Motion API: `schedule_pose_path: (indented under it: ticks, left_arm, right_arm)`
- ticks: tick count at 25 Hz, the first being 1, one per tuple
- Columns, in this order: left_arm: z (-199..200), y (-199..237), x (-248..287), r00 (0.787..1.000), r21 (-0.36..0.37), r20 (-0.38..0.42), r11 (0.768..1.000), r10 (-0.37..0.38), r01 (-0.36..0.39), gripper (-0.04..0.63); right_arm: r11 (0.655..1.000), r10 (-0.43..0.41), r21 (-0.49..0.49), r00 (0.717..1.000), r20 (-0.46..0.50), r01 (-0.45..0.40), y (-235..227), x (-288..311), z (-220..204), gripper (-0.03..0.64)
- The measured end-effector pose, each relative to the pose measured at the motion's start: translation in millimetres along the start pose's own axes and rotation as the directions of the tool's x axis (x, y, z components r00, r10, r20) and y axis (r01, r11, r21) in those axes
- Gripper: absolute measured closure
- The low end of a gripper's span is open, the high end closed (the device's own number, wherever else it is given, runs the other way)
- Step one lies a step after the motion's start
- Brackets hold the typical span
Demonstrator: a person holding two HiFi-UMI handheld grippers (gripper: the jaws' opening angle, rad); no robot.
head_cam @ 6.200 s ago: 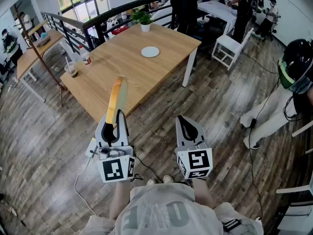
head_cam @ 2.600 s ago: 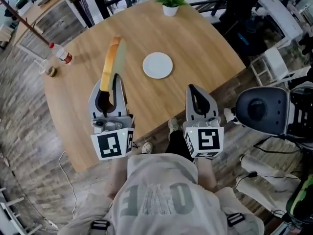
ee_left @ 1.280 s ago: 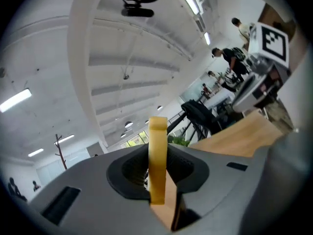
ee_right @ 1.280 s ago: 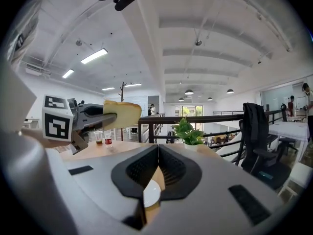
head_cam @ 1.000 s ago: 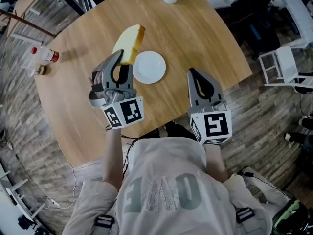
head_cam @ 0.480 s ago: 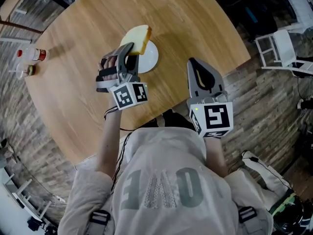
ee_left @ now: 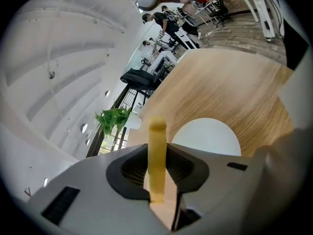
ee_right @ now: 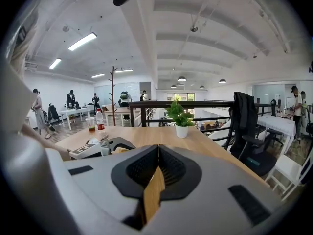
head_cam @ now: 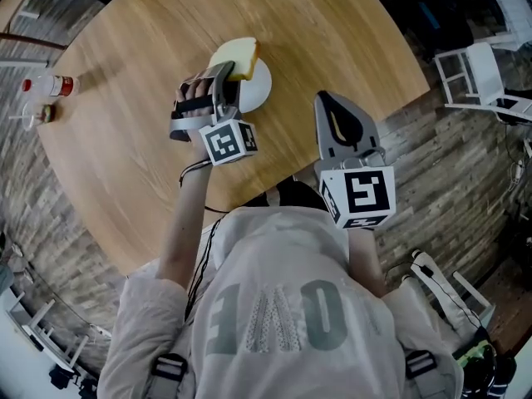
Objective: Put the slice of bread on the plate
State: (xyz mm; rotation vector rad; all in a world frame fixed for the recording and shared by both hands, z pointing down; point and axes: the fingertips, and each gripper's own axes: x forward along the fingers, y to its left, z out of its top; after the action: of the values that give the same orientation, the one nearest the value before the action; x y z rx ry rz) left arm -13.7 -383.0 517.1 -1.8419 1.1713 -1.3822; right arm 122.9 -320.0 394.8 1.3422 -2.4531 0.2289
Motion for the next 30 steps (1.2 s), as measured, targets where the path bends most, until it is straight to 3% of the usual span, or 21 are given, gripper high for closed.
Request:
schedule_pose_path:
  ticks: [4,21,26,30]
  left_arm:
    - [-6,-14,9,0.999,0.058,-0.030,0.998,-0.031,0.033,0.502]
    - [-13,-39,6,0.993,0.075,-0.076,0.992,-0.092,0.098,0.502]
    - [-15,-53,5,0.984,0.048,-0.088,0.986,-0.153,0.158,0.497]
    - [-10,-68,2,0.965,-0.025,-0.078,0.968,-0.252,0.251,0.412]
  right_arm:
    - [1.000,0.005,-0.002,1.000,0.000,-0.005,6,4,2,0.598]
    - [0.999,0.039,-0.010,0.999,0.009,-0.039,24,9,7,0.598]
    - [0.999,0.036,-0.012,0.999,0.004,-0.035,28,7,6,0.598]
    - [1.000,0.020,-0.005,1.000,0.004,-0.020,26,-1,6,0.598]
